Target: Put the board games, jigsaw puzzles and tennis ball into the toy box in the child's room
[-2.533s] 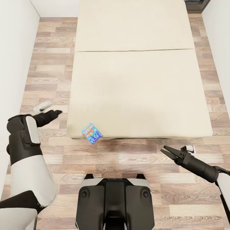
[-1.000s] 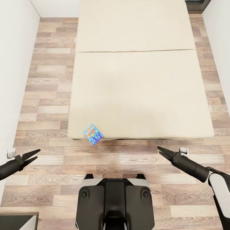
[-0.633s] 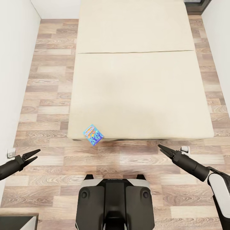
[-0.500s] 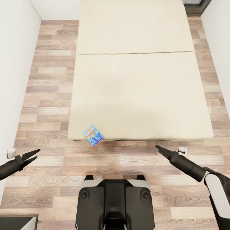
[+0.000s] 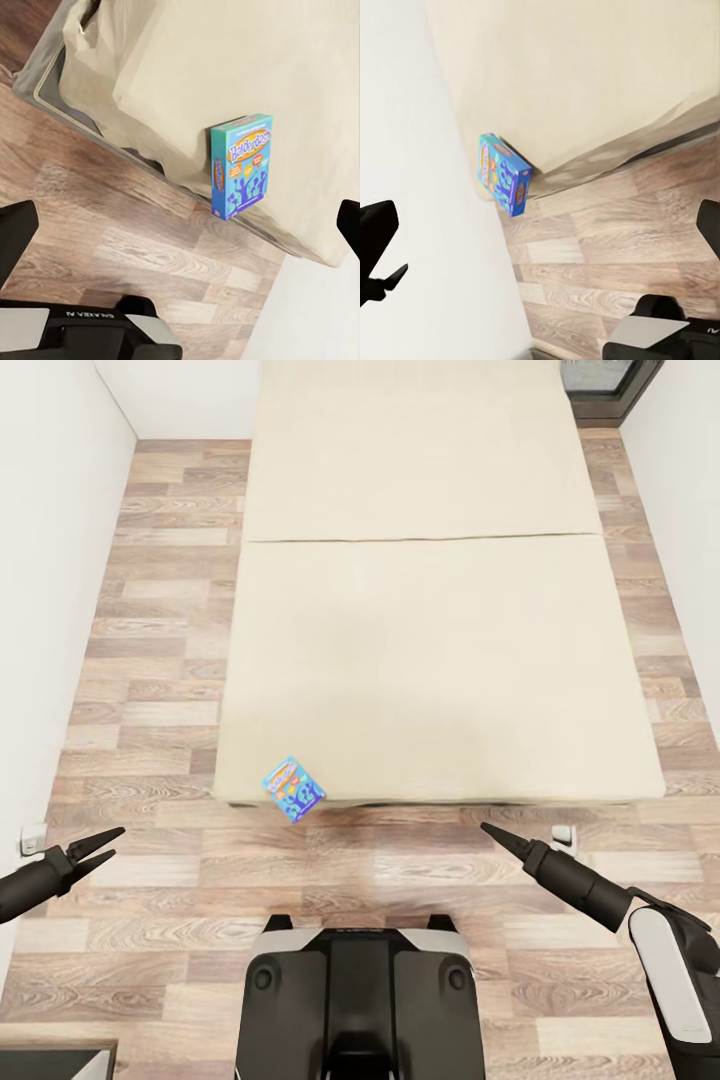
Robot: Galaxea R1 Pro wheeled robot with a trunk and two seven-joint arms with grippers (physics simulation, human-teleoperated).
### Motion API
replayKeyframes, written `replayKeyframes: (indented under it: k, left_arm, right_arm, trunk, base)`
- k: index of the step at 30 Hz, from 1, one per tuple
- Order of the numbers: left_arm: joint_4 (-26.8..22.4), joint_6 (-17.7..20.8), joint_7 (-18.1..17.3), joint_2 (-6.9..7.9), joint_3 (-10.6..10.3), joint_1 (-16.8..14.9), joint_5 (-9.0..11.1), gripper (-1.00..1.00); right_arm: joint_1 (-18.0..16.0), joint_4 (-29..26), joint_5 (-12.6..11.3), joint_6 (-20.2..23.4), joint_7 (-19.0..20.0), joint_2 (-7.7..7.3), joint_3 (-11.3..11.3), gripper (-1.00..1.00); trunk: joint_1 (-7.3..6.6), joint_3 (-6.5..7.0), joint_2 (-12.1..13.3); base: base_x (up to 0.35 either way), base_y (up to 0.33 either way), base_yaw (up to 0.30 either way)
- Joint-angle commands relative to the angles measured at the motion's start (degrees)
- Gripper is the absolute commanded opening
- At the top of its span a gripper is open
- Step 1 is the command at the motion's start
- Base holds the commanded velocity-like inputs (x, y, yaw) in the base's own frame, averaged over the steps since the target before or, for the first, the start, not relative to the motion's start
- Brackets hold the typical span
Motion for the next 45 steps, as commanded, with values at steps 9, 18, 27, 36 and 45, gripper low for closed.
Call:
replayKeyframes:
  k: [9,18,27,36,45]
  left_arm:
    - [0.0,0.5,-0.1,0.25,0.2,0.1,-0.1,1.00]
    - [0.0,0.5,-0.1,0.31,0.4,0.2,-0.1,1.00]
    - [0.0,0.5,0.0,0.28,0.4,0.2,-0.2,1.00]
    - [0.0,0.5,0.0,0.31,0.4,0.2,-0.2,1.00]
    - [0.0,0.4,0.1,0.25,0.3,0.2,-0.3,1.00]
  right_arm:
    - [0.0,0.1,-0.1,0.1,0.2,0.07,-0.1,1.00]
    - [0.0,0.1,-0.4,0.1,0.2,0.09,0.0,1.00]
    - [0.0,0.1,-0.5,0.1,0.3,0.09,0.0,1.00]
    - [0.0,0.0,-0.4,0.1,0.3,0.09,0.1,1.00]
    - [0.0,0.0,-0.3,0.1,0.2,0.09,0.1,1.00]
  trunk:
    - [0.04,0.79,-0.1]
    - [0.04,1.64,-0.1]
    - [0.04,2.48,-0.1]
    - [0.04,3.33,-0.1]
    - [0.04,4.18,-0.1]
  base:
    - [0.000,0.000,0.000]
    - [0.000,0.000,0.000]
    - [0.000,0.000,0.000]
    - [0.000,0.000,0.000]
    - [0.000,0.000,0.000]
